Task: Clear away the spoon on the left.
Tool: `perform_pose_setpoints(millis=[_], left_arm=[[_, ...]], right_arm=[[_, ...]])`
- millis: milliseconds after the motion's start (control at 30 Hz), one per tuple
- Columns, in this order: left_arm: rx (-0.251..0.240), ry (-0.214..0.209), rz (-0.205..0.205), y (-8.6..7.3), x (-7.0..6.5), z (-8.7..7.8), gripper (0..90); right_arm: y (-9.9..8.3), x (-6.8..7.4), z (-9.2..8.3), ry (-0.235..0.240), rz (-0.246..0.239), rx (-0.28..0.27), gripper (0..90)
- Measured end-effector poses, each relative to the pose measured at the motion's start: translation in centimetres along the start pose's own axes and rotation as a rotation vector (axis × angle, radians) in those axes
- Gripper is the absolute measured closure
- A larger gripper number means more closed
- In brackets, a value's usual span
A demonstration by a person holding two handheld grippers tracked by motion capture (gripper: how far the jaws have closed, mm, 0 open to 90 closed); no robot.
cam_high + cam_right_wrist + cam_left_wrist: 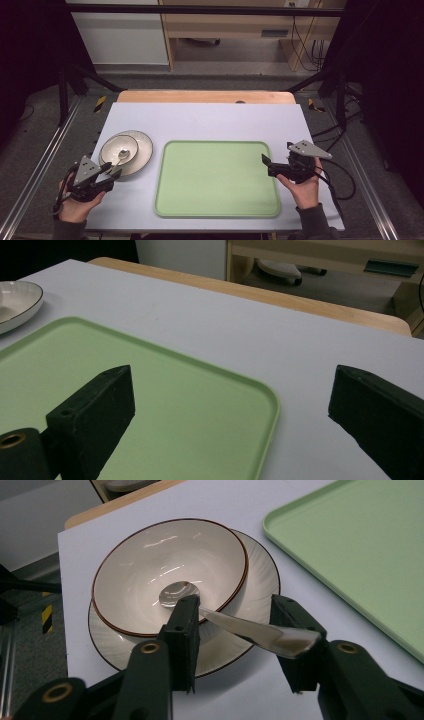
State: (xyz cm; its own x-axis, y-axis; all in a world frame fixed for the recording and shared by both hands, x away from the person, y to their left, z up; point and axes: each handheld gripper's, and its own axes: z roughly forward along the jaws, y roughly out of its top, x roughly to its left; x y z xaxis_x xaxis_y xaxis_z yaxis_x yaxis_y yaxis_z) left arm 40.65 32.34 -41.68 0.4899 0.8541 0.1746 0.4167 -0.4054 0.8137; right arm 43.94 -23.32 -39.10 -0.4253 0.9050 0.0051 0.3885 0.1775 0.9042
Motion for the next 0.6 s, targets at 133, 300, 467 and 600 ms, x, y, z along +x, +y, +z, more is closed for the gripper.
perform_pose_setpoints(millis=[133,300,467,600], left_arm=[[-0.004,0.015,0.001,-0.02,0.0,-0.12,62.6],[-0.001,0.03,0.003,-0.01,0.05,-0.28,67.6],[-0.004,0.044,0.002,-0.01,0.08,-0.45,74.5],[0.002,0.055,0.004,-0.04,0.21,-0.6,77.3]], right_arm=[[-0.01,0.04,0.02,0.001,0.002,0.002,5.0],[-0.04,0.05,0.08,-0.001,0.002,0.007,5.0],[-0.09,-0.01,0.09,-0.002,0.005,0.007,5.0],[-0.1,-0.02,0.13,-0.002,0.002,0.009,5.0]])
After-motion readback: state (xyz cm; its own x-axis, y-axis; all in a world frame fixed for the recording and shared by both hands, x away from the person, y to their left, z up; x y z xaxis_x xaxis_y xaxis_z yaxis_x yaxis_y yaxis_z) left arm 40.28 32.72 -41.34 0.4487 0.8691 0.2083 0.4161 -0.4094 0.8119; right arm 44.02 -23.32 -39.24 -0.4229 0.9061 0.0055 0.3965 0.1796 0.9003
